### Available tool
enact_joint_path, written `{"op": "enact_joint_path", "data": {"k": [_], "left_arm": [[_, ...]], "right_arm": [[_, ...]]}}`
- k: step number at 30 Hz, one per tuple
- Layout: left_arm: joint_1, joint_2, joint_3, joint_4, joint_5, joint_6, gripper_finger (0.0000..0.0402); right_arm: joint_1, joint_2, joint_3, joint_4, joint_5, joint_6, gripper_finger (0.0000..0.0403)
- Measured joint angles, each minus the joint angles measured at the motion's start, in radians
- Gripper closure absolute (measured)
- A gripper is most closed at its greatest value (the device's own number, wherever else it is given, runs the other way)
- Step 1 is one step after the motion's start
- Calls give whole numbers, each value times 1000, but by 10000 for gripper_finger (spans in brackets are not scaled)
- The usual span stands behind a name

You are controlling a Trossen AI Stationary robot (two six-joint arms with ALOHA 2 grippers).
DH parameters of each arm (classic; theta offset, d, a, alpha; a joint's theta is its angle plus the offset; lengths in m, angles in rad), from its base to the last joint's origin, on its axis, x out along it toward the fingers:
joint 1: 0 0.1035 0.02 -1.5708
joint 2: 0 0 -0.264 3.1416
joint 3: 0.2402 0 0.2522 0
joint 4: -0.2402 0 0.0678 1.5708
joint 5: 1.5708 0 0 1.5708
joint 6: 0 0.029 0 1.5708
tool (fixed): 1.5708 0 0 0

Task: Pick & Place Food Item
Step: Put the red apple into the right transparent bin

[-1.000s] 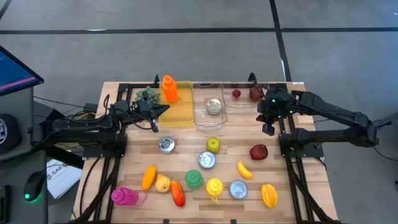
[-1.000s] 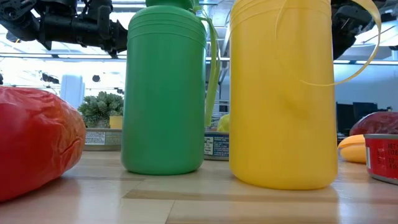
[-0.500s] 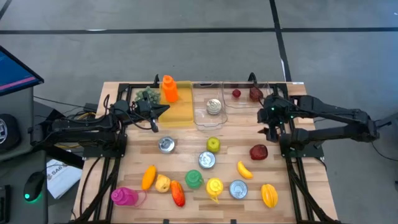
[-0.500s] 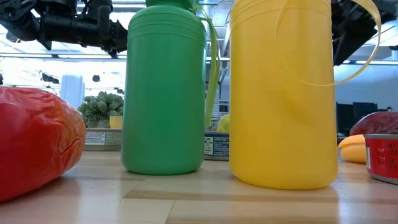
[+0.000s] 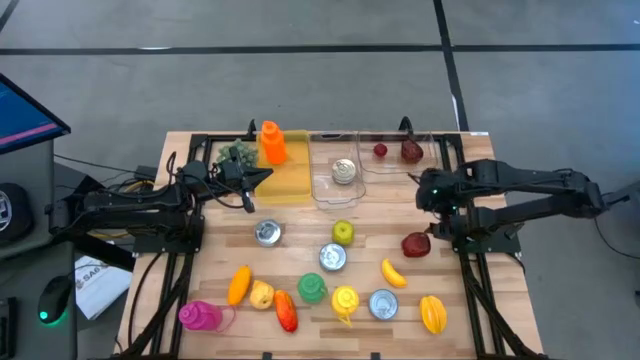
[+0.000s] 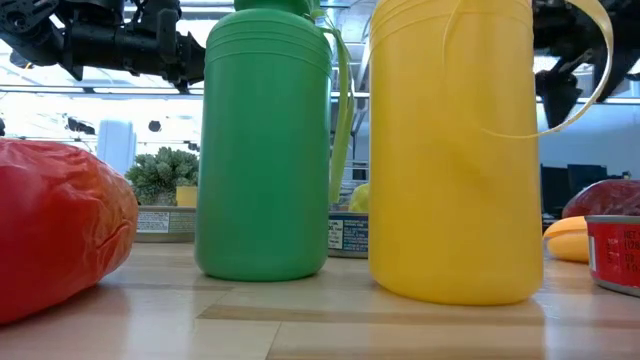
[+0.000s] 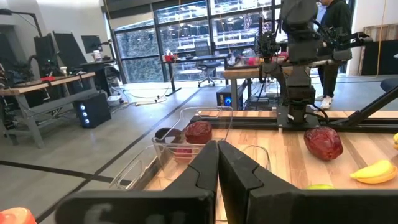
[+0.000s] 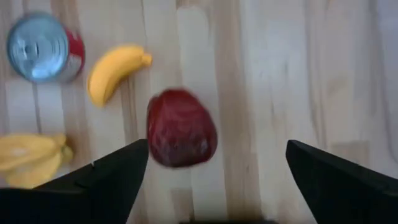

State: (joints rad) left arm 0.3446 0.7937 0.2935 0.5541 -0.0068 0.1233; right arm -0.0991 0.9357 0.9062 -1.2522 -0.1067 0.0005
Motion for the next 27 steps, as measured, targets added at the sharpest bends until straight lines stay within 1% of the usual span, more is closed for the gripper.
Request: {"op": "enact_joint_path", "data": {"k": [7,13,17,21,27], "left_arm": [[0,0,0,0,0,0,401],[0,0,0,-1,0,-1,401],[0,0,0,-12,0,-1,401],[0,0,0,-60,0,-1,401],[0,0,0,-99,0,-1,401]], "right_arm": [[56,90,0,-27,0,-60,18],[82,161,0,-27,1,-53,18],[107,191,0,-15,1,-52,18],[139,215,0,39,1,-37,18],[169,231,0,64,5,-19,18]]}}
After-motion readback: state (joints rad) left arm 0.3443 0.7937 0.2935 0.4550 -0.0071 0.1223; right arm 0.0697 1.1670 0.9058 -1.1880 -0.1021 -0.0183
